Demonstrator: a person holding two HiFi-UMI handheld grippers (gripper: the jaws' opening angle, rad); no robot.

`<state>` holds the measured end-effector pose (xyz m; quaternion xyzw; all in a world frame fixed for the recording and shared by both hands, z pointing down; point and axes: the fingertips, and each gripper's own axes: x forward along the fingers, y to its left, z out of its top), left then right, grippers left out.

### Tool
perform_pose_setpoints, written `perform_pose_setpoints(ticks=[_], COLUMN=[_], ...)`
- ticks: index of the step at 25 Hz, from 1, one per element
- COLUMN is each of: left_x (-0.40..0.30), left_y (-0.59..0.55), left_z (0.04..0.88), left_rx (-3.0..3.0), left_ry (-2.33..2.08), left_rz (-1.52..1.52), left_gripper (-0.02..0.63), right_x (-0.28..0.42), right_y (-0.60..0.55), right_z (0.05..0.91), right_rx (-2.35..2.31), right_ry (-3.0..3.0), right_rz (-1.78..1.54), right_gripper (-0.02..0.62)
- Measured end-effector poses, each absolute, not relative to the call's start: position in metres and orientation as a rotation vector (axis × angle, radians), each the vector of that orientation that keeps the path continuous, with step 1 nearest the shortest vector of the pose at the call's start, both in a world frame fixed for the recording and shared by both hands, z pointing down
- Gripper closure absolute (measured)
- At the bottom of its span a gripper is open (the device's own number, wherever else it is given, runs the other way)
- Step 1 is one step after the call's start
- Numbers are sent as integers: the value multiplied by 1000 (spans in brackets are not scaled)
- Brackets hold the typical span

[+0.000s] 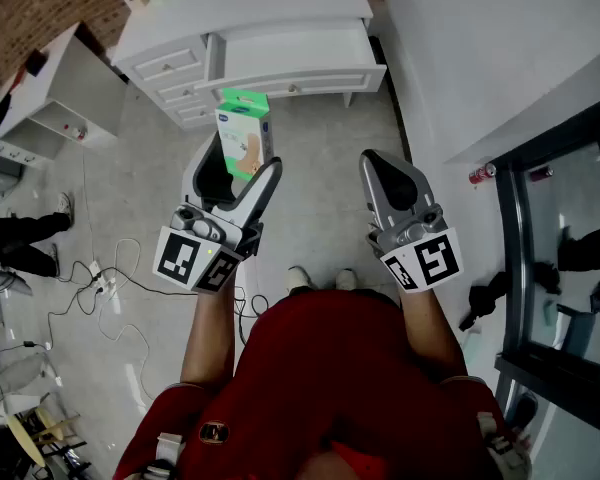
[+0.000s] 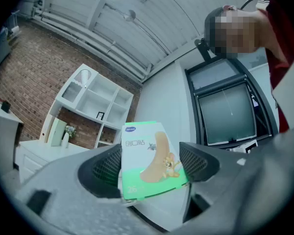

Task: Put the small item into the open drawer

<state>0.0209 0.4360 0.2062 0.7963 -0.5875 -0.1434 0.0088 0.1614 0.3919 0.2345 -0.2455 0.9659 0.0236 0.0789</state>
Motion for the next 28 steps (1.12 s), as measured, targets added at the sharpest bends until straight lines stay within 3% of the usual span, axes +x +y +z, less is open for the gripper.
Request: perform_pose_setpoints(ticks=[10, 18, 28], left_x=[8, -51, -79], left_y=[436, 449, 398], left_z=[212, 219, 224], left_rx=[2462, 2480, 2443], left_ry=[-1830, -1844, -1871], left_rz=[-512, -497, -487], left_gripper=[236, 236, 236], right_x=[153, 98, 75], right_y=[389, 398, 333], right_z=[243, 243, 250], right_rx=[-742, -754, -756], right_ry=[2871, 2900, 2888], right_rz=[48, 67, 53], right_gripper=[583, 583, 583])
